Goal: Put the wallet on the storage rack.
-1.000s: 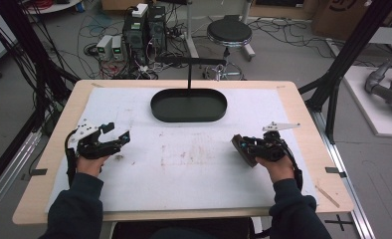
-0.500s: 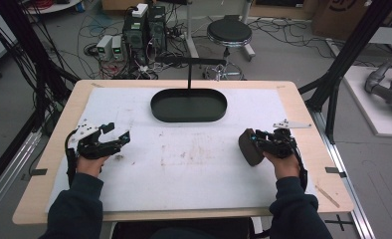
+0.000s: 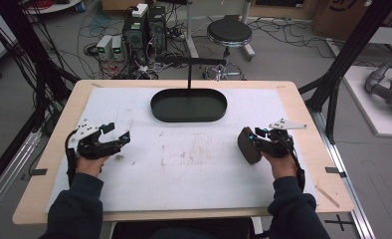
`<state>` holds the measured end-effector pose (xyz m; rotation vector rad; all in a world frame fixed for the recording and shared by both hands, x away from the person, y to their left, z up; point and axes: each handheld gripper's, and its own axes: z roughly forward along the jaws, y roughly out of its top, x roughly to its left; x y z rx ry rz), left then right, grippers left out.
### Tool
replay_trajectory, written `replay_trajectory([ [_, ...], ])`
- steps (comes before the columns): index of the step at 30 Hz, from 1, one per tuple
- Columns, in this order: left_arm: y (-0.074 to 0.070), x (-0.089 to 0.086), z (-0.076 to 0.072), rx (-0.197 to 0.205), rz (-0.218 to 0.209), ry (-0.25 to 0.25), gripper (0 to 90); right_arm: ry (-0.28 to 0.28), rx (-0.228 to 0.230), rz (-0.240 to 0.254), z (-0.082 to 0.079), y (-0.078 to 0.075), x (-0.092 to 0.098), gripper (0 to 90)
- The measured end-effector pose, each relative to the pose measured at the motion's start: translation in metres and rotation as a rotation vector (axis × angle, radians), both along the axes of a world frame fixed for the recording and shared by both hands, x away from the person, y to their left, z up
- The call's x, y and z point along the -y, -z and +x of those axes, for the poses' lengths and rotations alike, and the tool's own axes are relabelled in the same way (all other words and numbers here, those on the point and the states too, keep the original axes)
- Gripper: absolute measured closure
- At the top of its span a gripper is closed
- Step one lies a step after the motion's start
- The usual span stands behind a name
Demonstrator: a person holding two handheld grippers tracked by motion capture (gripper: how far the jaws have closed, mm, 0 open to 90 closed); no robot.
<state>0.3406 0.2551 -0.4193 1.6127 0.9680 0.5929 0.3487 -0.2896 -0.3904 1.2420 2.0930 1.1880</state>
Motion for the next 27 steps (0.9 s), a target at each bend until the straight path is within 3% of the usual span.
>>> replay_trajectory([
  [7,0.000,0.000,0.000,-0.001,0.000,0.000,24.5,0.004,0.013,0.017,-0.001,-0.001,0.002,52.7],
  [15,0.000,-0.001,0.000,0.003,-0.006,-0.003,24.5,0.028,0.057,0.003,-0.010,0.000,0.002,26.9],
  [17,0.000,-0.001,0.000,0.002,-0.006,-0.003,24.5,0.024,0.043,-0.037,-0.011,0.005,-0.001,20.7],
  [22,0.000,-0.001,0.000,0.007,-0.002,0.002,24.5,-0.005,-0.026,-0.124,-0.006,0.017,-0.009,21.3],
  [25,0.000,-0.001,0.000,0.008,-0.005,0.003,24.5,-0.028,-0.040,-0.167,-0.004,0.022,-0.013,33.3],
  [27,0.000,-0.001,-0.001,0.009,0.001,0.004,24.5,-0.050,-0.062,-0.164,-0.004,0.023,-0.014,41.7],
])
